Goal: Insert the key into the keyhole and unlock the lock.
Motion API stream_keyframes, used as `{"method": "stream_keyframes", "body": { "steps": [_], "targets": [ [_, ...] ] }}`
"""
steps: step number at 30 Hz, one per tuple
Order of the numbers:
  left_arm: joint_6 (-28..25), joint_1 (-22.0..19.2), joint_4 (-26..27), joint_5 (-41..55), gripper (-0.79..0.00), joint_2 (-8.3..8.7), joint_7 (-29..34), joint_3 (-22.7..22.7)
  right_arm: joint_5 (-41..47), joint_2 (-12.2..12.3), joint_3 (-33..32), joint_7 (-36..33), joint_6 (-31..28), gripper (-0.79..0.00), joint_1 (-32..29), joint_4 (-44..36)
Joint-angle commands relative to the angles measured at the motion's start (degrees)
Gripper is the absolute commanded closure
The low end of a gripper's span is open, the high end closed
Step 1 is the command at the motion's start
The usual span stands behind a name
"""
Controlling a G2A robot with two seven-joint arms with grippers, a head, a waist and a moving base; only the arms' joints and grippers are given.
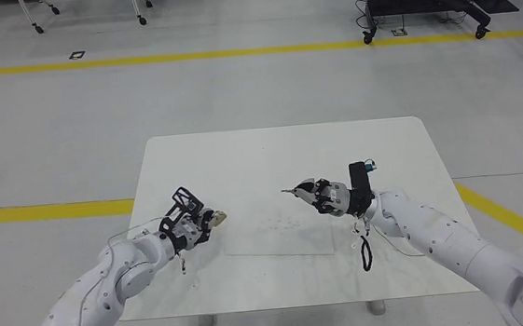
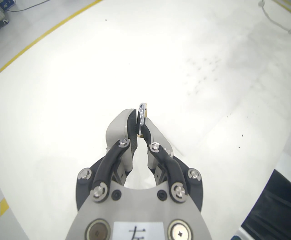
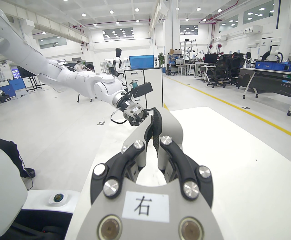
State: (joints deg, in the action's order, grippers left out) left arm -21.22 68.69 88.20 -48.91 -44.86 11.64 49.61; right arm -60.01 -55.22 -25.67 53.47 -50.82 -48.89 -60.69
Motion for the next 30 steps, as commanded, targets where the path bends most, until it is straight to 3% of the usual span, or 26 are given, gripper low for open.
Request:
{"method": "stream_keyframes", "body": {
  "steps": [1, 7, 12, 22, 26, 30],
  "targets": [
    [-1.89, 0.45, -1.13, 2.61, 0.000, -0.24, -4.82, 0.79, 0.00, 0.00, 0.00, 0.00, 0.00, 0.000, 0.00, 0.00],
    [-11.02, 1.25, -6.27, 12.17, 0.000, -1.69, -18.52, 1.73, 0.00, 0.00, 0.00, 0.00, 0.00, 0.000, 0.00, 0.00],
    [-16.99, 0.06, -9.80, 14.30, 0.000, -3.25, -24.64, 0.66, 0.00, 0.00, 0.00, 0.00, 0.00, 0.000, 0.00, 0.00],
    [-16.84, -0.15, -9.70, 13.93, 0.000, -3.53, -25.04, 0.56, 0.00, 0.00, 0.00, 0.00, 0.00, 0.000, 0.00, 0.00],
    [-23.13, -1.26, -10.34, 24.13, 0.000, -4.71, -22.83, -0.51, 2.64, -0.35, -0.84, -1.93, 1.51, 0.000, -0.78, -1.68],
    [-27.31, -5.57, -13.96, 32.57, 0.000, -6.77, -16.70, -3.88, 7.82, -1.23, -2.56, -3.78, 3.08, 0.000, -1.51, -3.48]
  ]
}}
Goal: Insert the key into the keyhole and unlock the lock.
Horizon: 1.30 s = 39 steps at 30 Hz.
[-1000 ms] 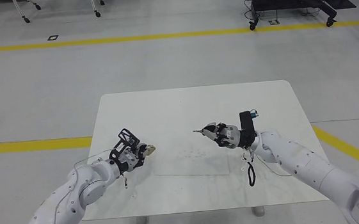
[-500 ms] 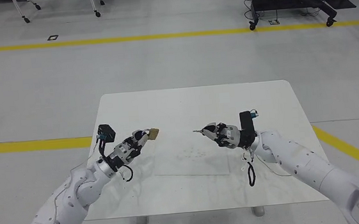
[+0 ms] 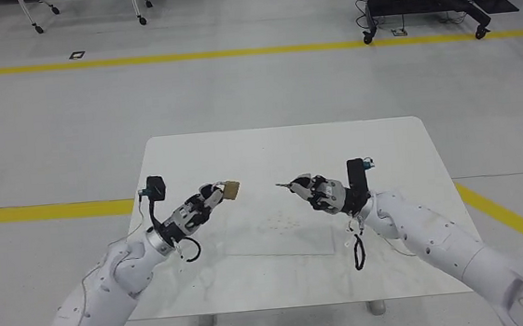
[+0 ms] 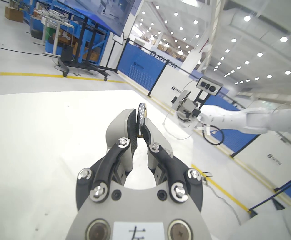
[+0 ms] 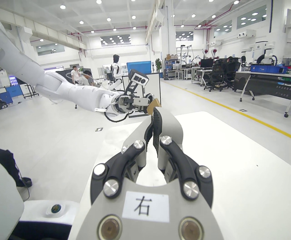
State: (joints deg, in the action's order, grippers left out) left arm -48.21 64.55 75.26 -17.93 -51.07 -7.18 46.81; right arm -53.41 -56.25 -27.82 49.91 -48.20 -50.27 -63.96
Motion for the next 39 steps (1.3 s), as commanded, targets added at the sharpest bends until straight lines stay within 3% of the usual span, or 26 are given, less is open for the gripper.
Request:
{"method": "stream_keyframes", "body": {
  "steps": [1, 10, 17, 25, 32, 39],
  "targets": [
    [-0.41, -2.66, -1.74, 2.58, 0.000, -1.17, 3.42, -2.02, 2.31, -0.42, -0.85, -0.07, 0.77, 0.000, -0.36, -0.54],
    [-9.79, -11.72, -9.49, 20.44, 0.000, -6.74, 12.73, -9.32, 5.56, -1.18, -2.67, 0.02, -0.04, 0.000, -1.41, -1.24],
    [-9.79, -14.25, -12.43, 39.41, 0.000, -9.92, 23.54, -12.00, 5.56, -1.18, -2.67, 0.02, -0.04, 0.000, -1.41, -1.24],
    [-9.79, -14.56, -17.93, 48.33, 0.000, -12.51, 37.17, -9.16, 12.14, -2.64, -6.44, 4.48, 3.07, 0.000, -4.21, -2.08],
    [-9.79, -13.92, -19.07, 48.55, 0.000, -14.74, 44.54, -5.48, 19.31, -6.83, -5.08, -0.46, 5.19, 0.000, -2.02, 2.91],
    [-9.79, -12.19, -19.39, 47.82, 0.000, -16.51, 49.53, -0.57, 21.91, -10.28, -4.25, -4.33, 3.27, 0.000, -0.20, 7.21]
  ]
}}
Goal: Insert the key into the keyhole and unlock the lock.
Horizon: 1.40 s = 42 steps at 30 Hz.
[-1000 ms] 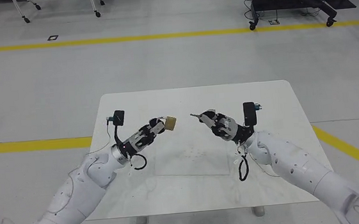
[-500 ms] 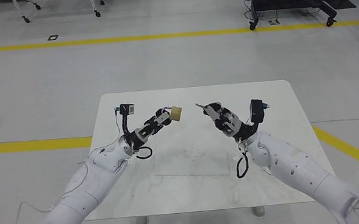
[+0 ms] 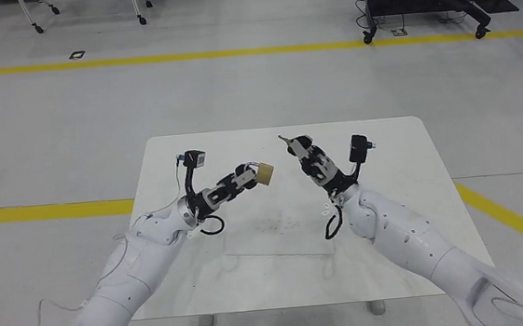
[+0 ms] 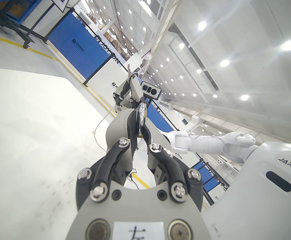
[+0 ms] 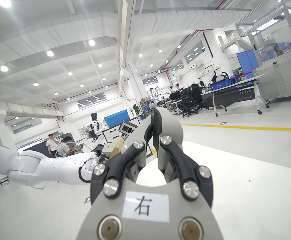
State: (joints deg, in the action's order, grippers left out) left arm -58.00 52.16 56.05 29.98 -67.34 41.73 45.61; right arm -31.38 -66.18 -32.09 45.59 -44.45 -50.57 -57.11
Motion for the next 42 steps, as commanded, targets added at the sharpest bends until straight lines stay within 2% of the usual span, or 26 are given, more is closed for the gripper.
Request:
{"method": "stream_keyframes", "body": {
  "steps": [1, 12, 20, 27, 42],
  "targets": [
    [0.00, 0.33, -0.38, -0.25, 0.000, -0.51, 1.17, 1.21, -0.21, -0.74, 0.02, 0.05, -1.12, 0.000, 0.17, 0.71],
    [0.00, 1.32, -2.11, -3.01, 0.000, -3.16, 4.55, 6.02, -0.99, -4.08, -0.94, -1.14, -8.45, 0.000, 0.58, 4.50],
    [0.00, 1.79, -2.70, -5.77, 0.000, -4.40, 4.55, 7.96, -3.39, -5.63, -2.17, -4.14, -10.46, 0.000, 0.69, 5.50],
    [0.00, 1.86, -3.53, -7.20, 0.000, -5.22, 4.55, 9.11, -6.01, -6.27, -4.05, -5.11, -13.44, 0.000, -0.04, 5.27],
    [0.00, 1.56, -6.33, -7.92, 0.000, -6.77, 4.55, 11.05, -10.78, -6.27, -6.38, -7.69, -13.55, 0.000, -1.83, 1.39]
  ]
}}
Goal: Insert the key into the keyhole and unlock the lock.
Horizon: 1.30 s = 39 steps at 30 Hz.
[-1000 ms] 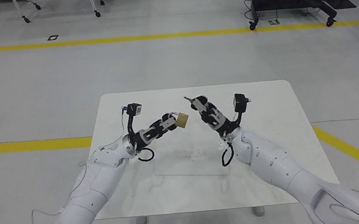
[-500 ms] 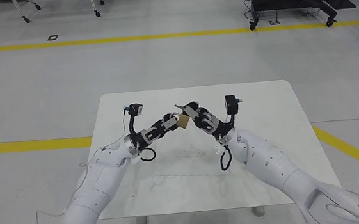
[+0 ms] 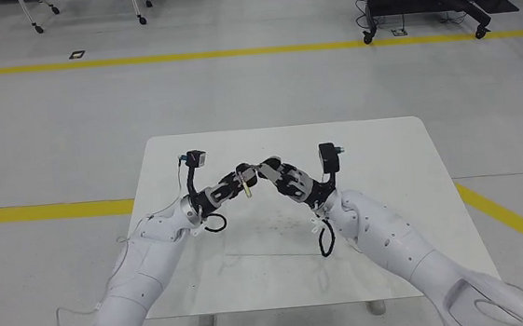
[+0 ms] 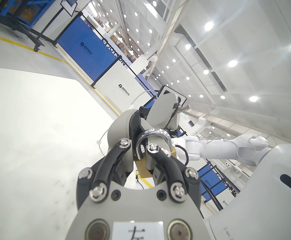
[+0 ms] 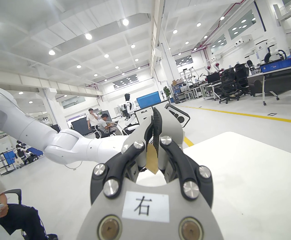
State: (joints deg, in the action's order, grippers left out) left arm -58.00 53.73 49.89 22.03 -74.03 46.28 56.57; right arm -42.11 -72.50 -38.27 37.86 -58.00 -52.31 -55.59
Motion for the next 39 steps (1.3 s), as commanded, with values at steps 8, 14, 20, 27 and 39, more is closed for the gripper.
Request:
{"method": "stream_keyframes", "body": {
  "steps": [8, 14, 20, 27, 39],
  "targets": [
    [0.00, -0.78, -3.62, 2.77, 0.000, -0.75, 0.00, -0.26, -1.33, 1.02, -3.78, 3.38, 0.00, 0.000, -2.01, -3.09],
    [0.00, -0.78, -3.62, 2.77, 0.000, -0.75, 0.00, -0.26, -1.33, 1.02, -3.78, 3.38, 0.00, 0.000, -2.01, -3.09],
    [4.96, 0.70, -2.08, 5.76, 0.000, -1.00, -2.37, -0.34, -1.40, 1.03, -3.98, 2.84, 1.01, 0.000, -2.21, -3.42],
    [23.00, 1.34, -2.09, 14.59, 0.000, -2.05, -5.12, -1.02, -5.68, 2.30, -8.86, -0.25, 13.59, 0.000, -8.11, -9.58],
    [23.30, 0.33, -5.31, 17.42, 0.000, -4.60, -6.44, -3.12, -16.41, 4.77, -15.58, -13.28, 34.59, 0.000, -20.80, -26.51]
  ]
}}
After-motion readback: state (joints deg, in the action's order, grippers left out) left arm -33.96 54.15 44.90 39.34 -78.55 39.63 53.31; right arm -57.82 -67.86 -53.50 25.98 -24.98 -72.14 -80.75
